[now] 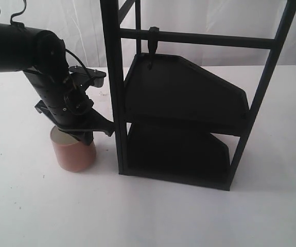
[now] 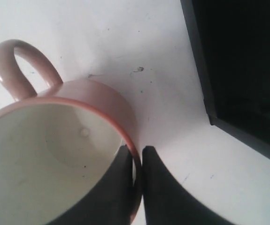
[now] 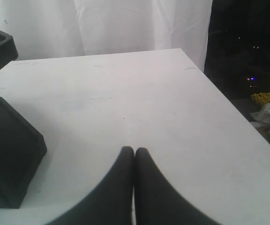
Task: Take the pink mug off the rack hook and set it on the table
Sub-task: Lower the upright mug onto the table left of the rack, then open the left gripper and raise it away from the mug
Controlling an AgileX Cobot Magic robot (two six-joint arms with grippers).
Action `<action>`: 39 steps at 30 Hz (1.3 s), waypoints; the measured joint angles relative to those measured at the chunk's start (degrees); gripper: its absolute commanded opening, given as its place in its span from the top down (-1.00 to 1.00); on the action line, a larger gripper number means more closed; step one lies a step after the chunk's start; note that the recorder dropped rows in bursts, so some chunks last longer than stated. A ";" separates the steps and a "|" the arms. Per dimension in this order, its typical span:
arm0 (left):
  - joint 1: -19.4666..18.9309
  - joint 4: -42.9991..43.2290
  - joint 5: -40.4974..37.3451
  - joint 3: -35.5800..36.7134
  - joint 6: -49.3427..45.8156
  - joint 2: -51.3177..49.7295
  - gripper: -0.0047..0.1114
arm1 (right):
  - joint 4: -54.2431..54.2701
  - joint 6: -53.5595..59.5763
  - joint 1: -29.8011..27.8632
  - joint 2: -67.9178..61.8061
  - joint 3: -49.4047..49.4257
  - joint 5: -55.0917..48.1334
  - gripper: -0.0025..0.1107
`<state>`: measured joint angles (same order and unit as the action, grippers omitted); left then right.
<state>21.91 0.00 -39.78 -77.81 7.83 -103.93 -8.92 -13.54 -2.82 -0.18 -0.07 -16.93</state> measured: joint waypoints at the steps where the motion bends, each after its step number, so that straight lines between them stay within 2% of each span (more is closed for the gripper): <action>1: 0.00 0.00 0.00 0.00 0.00 0.00 0.47 | 0.00 0.00 0.00 0.00 0.00 0.00 0.96; 4: 0.00 0.00 -0.49 0.00 0.00 -0.48 0.08 | 0.00 0.00 0.00 0.00 0.00 0.00 0.96; 6: 0.00 0.00 -0.64 0.00 0.00 -0.81 -0.10 | 0.00 0.00 0.00 0.00 0.00 0.00 0.96; 10: 0.00 0.00 -0.64 0.00 0.00 -0.86 -0.27 | 0.00 0.00 0.00 0.00 0.00 0.00 0.96; 20: 0.00 0.67 -1.63 -0.86 0.00 -0.86 -0.26 | 0.00 0.00 0.00 0.00 0.00 0.00 0.96; 31: 0.00 3.73 -10.01 -13.50 0.12 4.25 -0.25 | 0.00 0.00 0.00 0.00 0.00 0.11 0.96; 34: 0.00 8.49 -13.05 -17.17 1.54 6.48 -0.12 | 0.00 0.00 0.00 0.00 0.00 0.11 0.96; 39: 0.00 19.71 -18.22 -20.41 5.03 10.34 0.31 | 0.00 0.00 0.00 0.00 0.00 0.11 0.96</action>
<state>21.91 19.71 -58.01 -98.22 12.86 -93.59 -8.92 -13.54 -2.82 -0.18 -0.07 -16.82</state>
